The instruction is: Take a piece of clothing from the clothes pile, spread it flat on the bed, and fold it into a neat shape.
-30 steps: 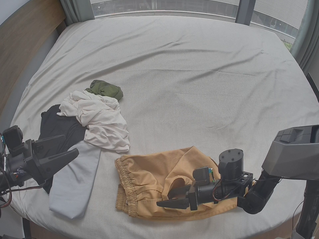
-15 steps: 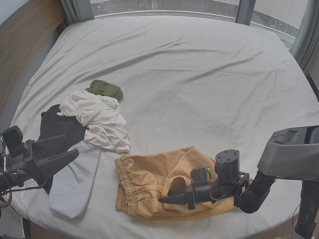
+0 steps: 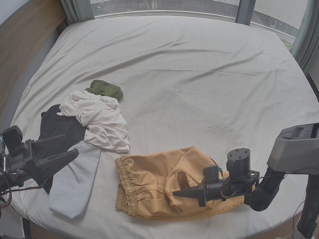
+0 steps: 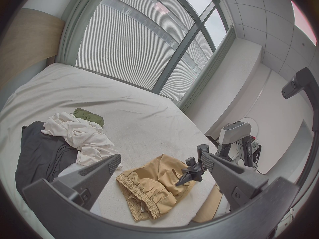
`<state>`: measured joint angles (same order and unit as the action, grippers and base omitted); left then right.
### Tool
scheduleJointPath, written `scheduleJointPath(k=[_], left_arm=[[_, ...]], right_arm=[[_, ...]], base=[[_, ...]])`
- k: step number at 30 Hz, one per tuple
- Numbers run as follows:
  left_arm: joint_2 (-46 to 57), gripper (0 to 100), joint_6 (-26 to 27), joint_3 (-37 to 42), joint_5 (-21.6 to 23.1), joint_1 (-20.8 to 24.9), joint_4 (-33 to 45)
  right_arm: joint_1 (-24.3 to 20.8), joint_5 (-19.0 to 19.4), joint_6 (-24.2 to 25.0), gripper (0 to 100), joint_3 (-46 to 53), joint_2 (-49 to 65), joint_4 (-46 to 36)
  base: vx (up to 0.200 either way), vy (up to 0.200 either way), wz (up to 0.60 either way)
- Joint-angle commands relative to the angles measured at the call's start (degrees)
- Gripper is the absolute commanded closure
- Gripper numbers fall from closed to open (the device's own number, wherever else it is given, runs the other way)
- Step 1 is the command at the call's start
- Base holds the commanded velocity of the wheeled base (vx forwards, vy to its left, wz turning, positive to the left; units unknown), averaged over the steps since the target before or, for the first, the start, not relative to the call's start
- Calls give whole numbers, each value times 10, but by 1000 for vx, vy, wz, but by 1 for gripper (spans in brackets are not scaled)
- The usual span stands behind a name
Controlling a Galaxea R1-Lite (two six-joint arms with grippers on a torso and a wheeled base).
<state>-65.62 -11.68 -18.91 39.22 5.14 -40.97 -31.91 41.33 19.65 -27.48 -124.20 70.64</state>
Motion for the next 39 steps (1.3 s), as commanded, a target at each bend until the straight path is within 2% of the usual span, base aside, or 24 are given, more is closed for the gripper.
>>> scheduleJointPath(k=[1, 2, 7, 8, 10, 17, 24, 31, 39], left_arm=[[-1, 0, 0, 2, 0, 3, 0], [-1, 0, 0, 2, 0, 3, 0], [-4, 0, 0, 3, 0, 4, 0], [-4, 0, 0, 3, 0, 5, 0], [-5, 0, 0, 4, 0, 8, 0], [-8, 0, 0, 6, 0, 8, 0], [-14, 0, 1, 9, 0, 8, 0], [-16, 0, 1, 11, 0, 9, 0], [-16, 0, 1, 12, 0, 14, 0]], right_arm=[[69, -1, -3, 100, 70, 99, 20], [75, -1, -2, 100, 74, 105, 22], [166, 9, -2, 100, 117, 135, 40], [171, 10, -2, 100, 119, 135, 41], [212, 22, -2, 100, 139, 136, 56], [305, 68, -2, 100, 190, 131, 121], [360, 106, -5, 100, 209, 114, 133], [369, 158, -25, 100, 247, 44, 176], [350, 204, -55, 100, 230, -16, 177]], base=[[0, 0, 0], [0, 0, 0], [0, 0, 0], [0, 0, 0], [0, 0, 0], [0, 0, 0], [0, 0, 0], [0, 0, 0], [0, 0, 0]])
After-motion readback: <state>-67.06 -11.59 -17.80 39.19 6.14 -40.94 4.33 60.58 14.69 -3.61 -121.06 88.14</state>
